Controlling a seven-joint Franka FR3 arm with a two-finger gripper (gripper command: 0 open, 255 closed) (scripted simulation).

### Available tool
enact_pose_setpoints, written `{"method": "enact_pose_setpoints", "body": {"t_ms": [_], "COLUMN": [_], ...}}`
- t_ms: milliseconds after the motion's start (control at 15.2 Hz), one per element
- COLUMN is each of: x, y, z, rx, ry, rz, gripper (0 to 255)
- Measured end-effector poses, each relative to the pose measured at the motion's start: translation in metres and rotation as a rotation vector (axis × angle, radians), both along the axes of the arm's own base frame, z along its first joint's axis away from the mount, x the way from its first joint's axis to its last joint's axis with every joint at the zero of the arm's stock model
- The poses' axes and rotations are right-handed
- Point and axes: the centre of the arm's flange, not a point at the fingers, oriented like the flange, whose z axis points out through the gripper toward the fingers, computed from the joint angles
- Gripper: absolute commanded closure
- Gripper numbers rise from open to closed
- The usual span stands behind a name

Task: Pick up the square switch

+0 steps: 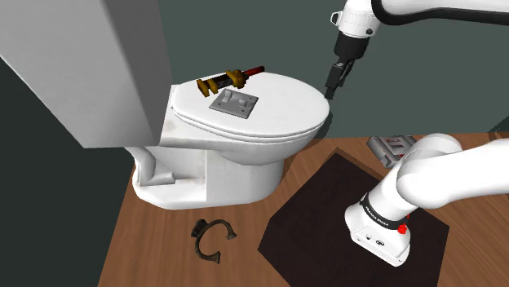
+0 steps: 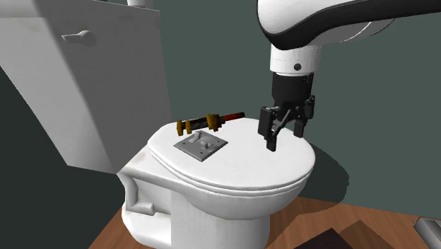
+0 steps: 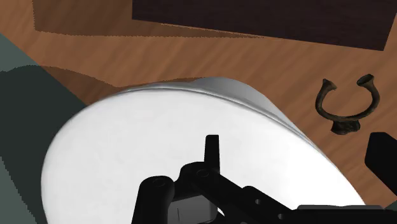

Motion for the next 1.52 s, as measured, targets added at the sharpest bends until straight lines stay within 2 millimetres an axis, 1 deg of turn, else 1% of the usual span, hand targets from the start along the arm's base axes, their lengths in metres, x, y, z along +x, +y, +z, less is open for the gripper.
{"method": "enact_pose_setpoints", "body": {"t_ms": [66,132,264,330,462,594,726,924,990,1188,1320,1452,1518], "x": [0.000,0.005,0.022,0.031,0.056,0.075,0.097,0.125,0.134,0.169,0.187,0.214,0.222], "y": [0.000,0.002,0.010,0.016,0.028,0.043,0.053,0.072,0.078,0.097,0.107,0.120,0.125], "z": [0.000,-0.003,-0.007,-0.012,-0.020,-0.030,-0.036,-0.049,-0.050,-0.065,-0.071,-0.080,-0.081], "rx": [0.000,-0.002,-0.008,-0.012,-0.019,-0.026,-0.033,-0.044,-0.048,-0.058,-0.066,-0.073,-0.075], "ry": [0.000,-0.002,-0.010,-0.013,-0.023,-0.032,-0.042,-0.057,-0.061,-0.076,-0.086,-0.096,-0.099], "rz": [0.000,0.000,-0.001,0.000,0.000,0.000,-0.001,-0.001,-0.001,-0.001,-0.001,-0.001,-0.001], "gripper": [0,0,0,0,0,0,0,0,0,0,0,0,0]}}
